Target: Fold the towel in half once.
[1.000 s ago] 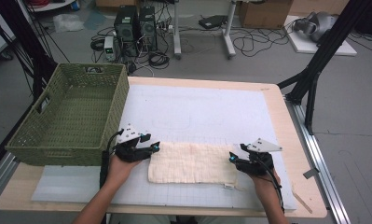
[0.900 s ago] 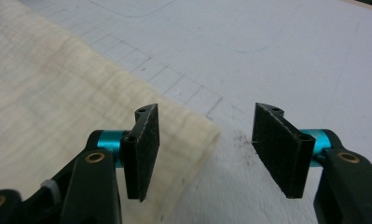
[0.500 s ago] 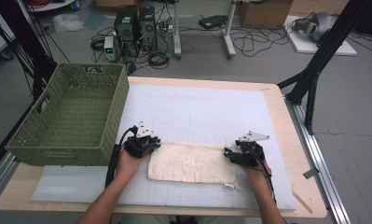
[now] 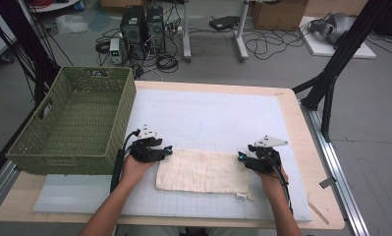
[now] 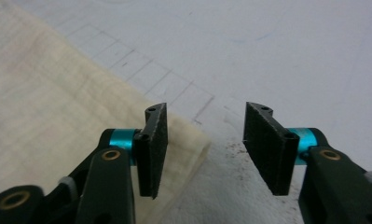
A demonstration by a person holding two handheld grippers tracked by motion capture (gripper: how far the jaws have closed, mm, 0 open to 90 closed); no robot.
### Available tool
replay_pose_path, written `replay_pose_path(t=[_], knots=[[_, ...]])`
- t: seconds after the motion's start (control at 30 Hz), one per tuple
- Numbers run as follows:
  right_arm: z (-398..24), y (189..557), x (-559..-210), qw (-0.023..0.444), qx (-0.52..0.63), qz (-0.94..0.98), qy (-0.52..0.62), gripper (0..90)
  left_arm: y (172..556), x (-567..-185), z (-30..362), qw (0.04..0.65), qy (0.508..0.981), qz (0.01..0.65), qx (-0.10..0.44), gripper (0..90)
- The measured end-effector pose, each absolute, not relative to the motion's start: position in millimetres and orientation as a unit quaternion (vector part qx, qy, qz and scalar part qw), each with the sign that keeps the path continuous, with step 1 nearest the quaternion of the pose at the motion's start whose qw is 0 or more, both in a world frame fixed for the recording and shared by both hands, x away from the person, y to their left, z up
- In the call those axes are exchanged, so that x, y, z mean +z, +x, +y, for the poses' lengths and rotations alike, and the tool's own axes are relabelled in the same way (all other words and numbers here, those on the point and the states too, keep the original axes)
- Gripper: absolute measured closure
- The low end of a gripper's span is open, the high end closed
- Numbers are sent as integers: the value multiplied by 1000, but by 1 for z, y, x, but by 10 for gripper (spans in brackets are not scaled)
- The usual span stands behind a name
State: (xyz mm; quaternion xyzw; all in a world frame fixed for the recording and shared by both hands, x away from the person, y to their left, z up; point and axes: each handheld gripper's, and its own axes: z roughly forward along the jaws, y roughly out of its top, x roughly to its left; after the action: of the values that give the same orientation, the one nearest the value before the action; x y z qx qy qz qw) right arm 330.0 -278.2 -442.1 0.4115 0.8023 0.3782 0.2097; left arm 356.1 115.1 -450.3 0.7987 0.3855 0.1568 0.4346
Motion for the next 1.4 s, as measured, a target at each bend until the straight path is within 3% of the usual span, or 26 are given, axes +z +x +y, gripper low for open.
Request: replay_pose_path(t=[0.13, 0.17, 0.2, 0.27, 0.43, 0.67, 0.7, 0.83, 1.03, 1.23, 1.4], knots=[[-279, 335, -450, 172, 383, 809, 412, 684, 354, -450, 108, 418, 812, 378, 156, 825], [-280, 335, -450, 163, 388, 807, 415, 749, 355, -450, 109, 417, 810, 381, 156, 843], [-280, 335, -449, 154, 391, 808, 412, 815, 355, -450, 110, 417, 808, 386, 158, 853], [-278, 335, -448, 160, 387, 812, 406, 834, 356, -449, 113, 421, 799, 395, 169, 856], [-268, 338, -445, 203, 377, 807, 406, 841, 358, -444, 116, 440, 775, 406, 202, 855], [-254, 348, -446, 248, 341, 809, 410, 836, 365, -449, 114, 436, 774, 412, 204, 847], [-253, 348, -447, 249, 338, 809, 412, 822, 364, -449, 115, 438, 773, 411, 204, 823], [-258, 347, -446, 240, 346, 802, 423, 644, 364, -446, 123, 467, 754, 424, 183, 538], [-267, 336, -437, 251, 361, 792, 423, 409, 354, -433, 123, 524, 737, 397, 159, 343], [-279, 320, -427, 247, 387, 772, 439, 316, 341, -423, 123, 544, 731, 385, 145, 205], [-287, 307, -423, 228, 416, 762, 440, 213, 330, -418, 126, 572, 724, 354, 155, 199]])
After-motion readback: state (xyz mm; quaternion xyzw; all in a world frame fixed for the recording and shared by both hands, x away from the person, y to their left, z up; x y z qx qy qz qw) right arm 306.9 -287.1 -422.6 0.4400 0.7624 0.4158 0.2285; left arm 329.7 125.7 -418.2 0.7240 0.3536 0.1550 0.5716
